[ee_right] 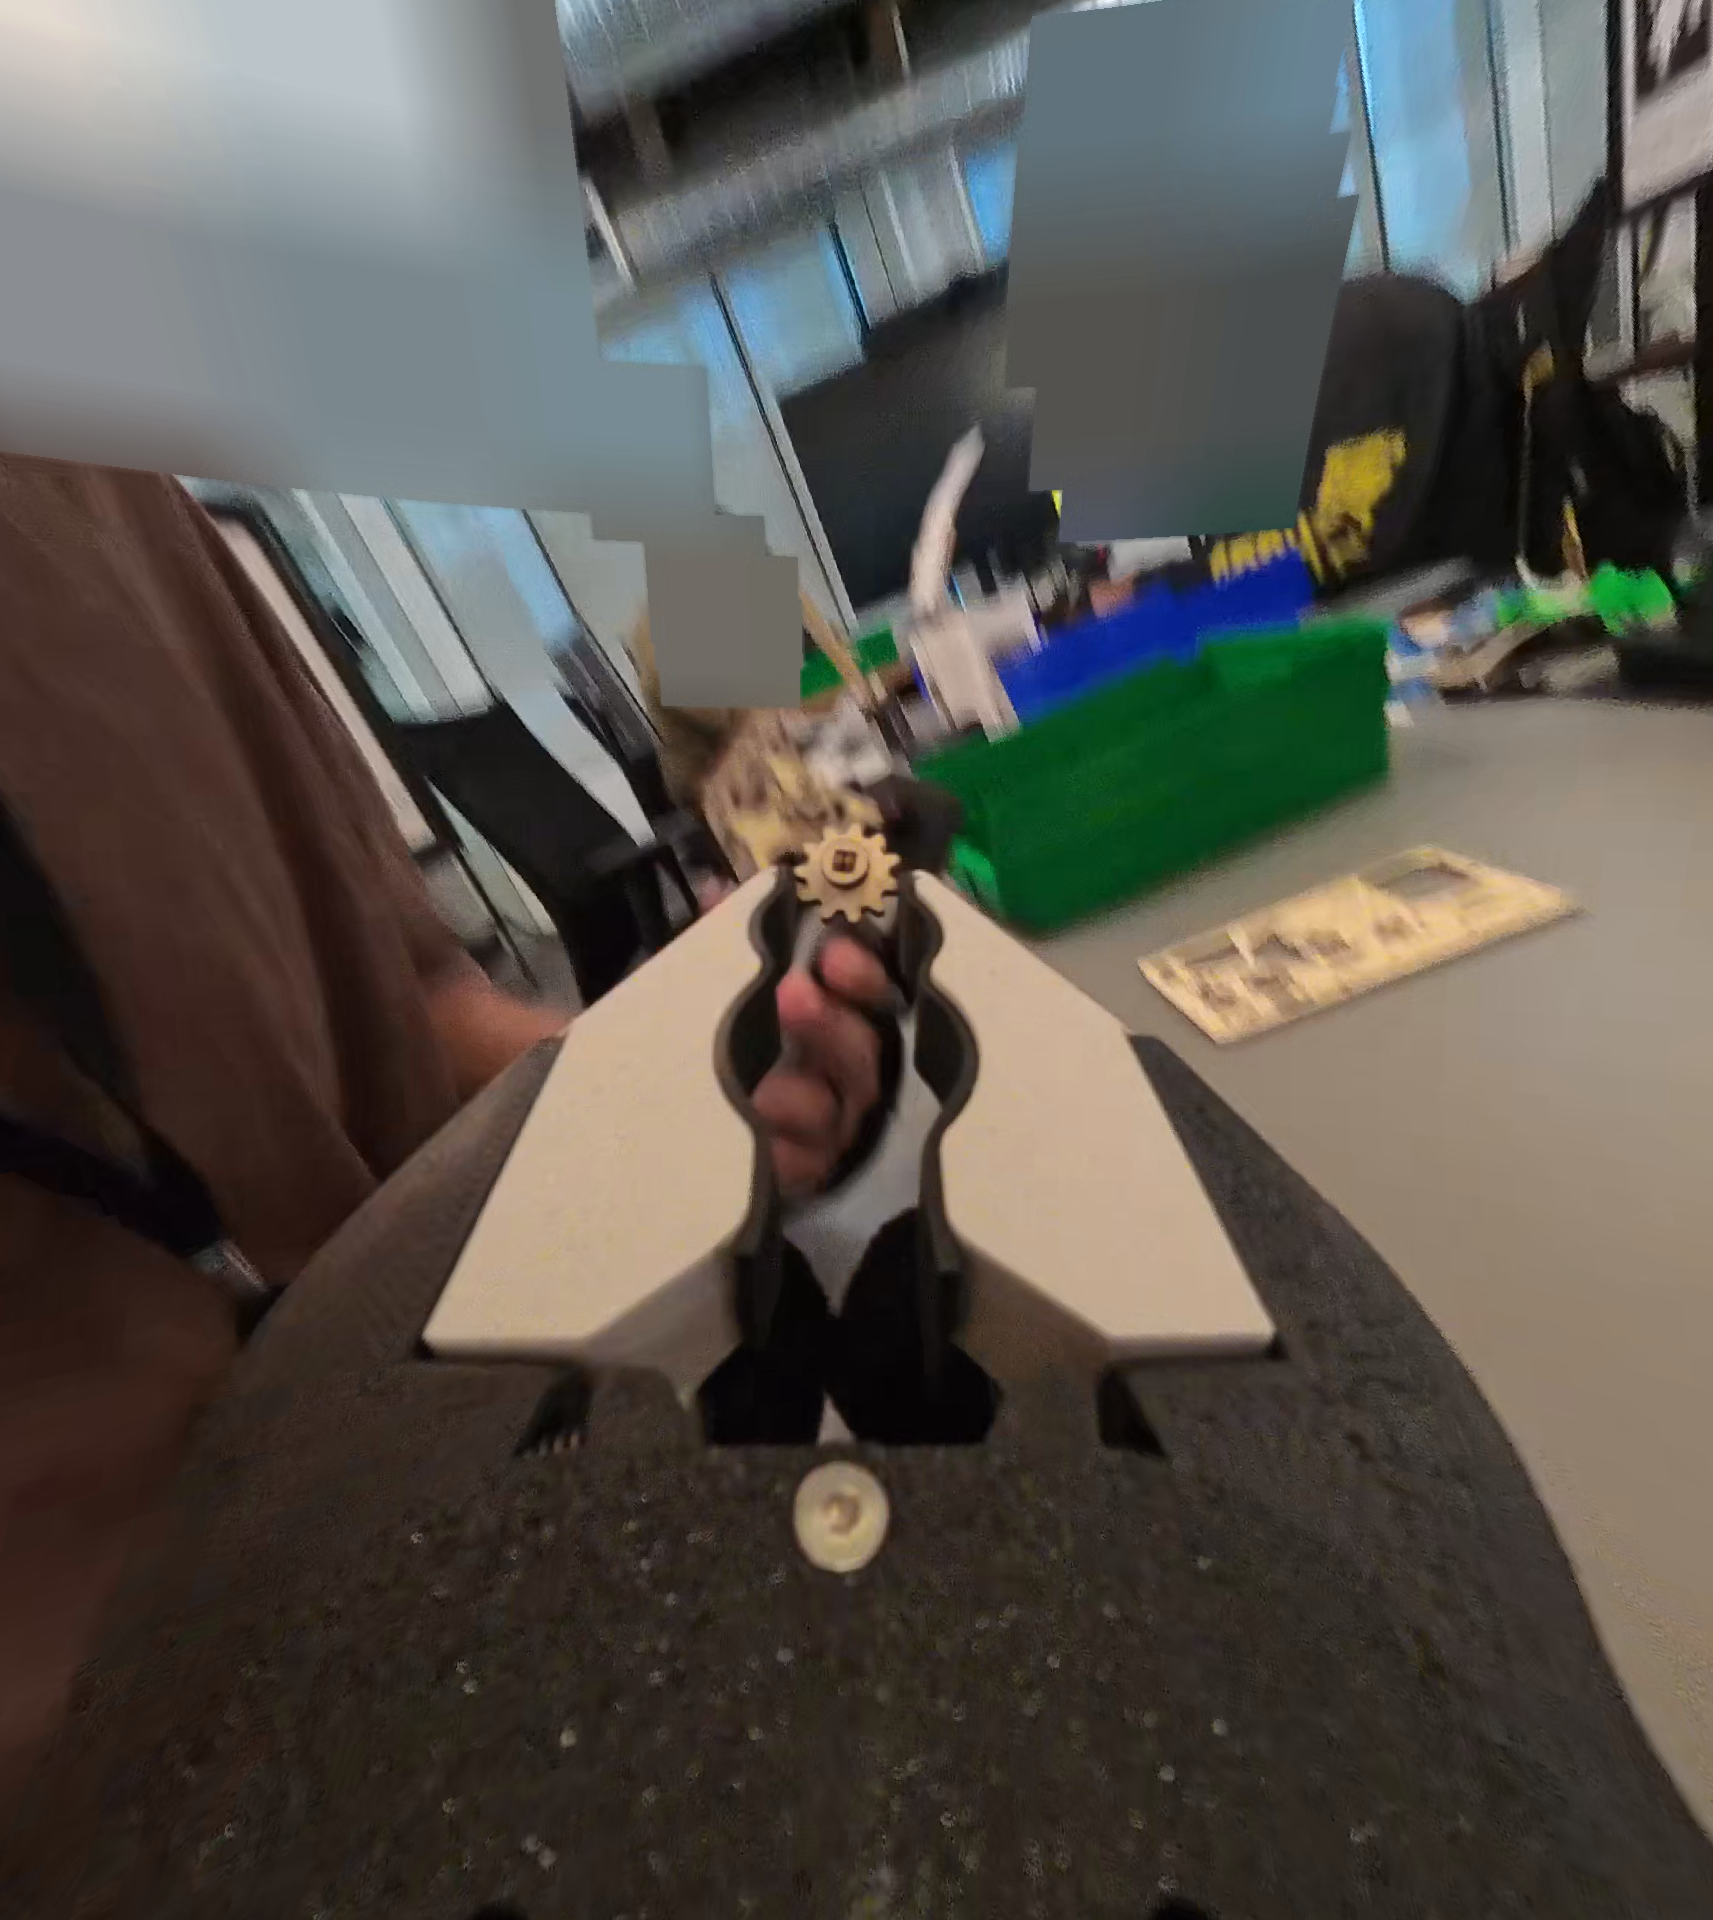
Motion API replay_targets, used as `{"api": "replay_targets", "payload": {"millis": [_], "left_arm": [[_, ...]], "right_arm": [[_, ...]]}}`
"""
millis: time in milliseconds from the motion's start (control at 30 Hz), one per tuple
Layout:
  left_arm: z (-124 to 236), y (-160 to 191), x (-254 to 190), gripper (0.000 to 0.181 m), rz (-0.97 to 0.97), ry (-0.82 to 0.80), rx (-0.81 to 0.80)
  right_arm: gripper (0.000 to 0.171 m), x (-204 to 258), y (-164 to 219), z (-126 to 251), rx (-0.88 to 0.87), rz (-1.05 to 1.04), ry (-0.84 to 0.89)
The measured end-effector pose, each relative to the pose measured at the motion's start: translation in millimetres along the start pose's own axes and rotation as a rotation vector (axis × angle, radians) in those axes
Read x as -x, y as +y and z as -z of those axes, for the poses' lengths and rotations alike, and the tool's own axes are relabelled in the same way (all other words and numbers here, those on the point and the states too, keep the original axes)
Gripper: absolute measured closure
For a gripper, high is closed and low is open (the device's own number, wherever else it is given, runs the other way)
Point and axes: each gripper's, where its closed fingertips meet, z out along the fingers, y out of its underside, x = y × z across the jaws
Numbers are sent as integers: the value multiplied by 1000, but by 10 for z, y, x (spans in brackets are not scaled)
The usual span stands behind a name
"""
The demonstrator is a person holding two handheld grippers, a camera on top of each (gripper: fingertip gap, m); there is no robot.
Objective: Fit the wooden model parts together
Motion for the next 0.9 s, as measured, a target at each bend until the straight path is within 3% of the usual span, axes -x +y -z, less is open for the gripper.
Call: {"api": "replay_targets", "payload": {"millis": [200,900], "left_arm": [[-100,135,24,180,32,9,7],[-160,232,54,181,14,-6,34]], "right_arm": [[153,108,75,-138,30,-3,9],[153,181,188,-39,150,38,47]]}}
